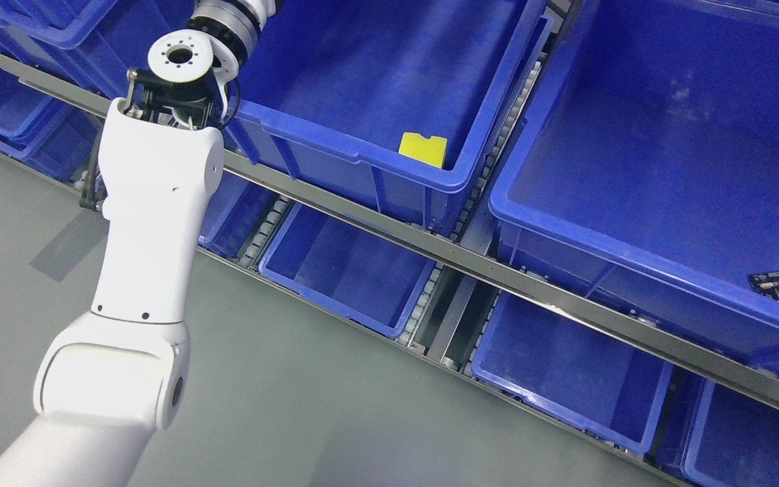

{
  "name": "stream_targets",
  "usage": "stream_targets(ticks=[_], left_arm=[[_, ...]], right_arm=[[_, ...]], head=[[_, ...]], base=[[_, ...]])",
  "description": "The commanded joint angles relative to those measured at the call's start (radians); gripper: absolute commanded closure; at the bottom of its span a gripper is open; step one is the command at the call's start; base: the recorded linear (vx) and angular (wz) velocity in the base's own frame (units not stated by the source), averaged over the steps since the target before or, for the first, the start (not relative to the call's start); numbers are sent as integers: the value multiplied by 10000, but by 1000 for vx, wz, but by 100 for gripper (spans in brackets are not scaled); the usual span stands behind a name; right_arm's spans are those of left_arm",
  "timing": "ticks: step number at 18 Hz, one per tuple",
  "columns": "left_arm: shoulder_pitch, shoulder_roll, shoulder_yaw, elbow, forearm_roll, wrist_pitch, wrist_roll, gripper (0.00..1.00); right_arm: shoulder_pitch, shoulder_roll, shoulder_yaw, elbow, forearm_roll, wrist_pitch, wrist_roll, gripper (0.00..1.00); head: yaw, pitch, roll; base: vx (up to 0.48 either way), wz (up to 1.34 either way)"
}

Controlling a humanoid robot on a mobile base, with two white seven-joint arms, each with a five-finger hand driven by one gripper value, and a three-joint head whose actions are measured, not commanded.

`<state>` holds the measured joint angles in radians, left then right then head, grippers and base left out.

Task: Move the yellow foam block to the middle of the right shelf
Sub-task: 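Withdraw the open left hand up and away from the bin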

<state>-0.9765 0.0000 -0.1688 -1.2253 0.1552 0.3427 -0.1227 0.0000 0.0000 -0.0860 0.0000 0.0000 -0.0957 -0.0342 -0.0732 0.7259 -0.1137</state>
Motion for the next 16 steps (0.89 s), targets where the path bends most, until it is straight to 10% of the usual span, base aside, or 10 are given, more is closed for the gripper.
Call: stream_targets(ticks=[1, 16], left_arm=[[788, 175, 845, -2056, 2404, -372, 368, 0], [4089, 175, 691, -4820, 2314, -957, -492, 0]], right_arm=[[15, -175, 0, -175, 31, 6, 5, 0], [15, -175, 0, -175, 31, 6, 5, 0]], head=[[0, 0, 0], [0, 2, 0]], base=[[-6, 10], [0, 1]])
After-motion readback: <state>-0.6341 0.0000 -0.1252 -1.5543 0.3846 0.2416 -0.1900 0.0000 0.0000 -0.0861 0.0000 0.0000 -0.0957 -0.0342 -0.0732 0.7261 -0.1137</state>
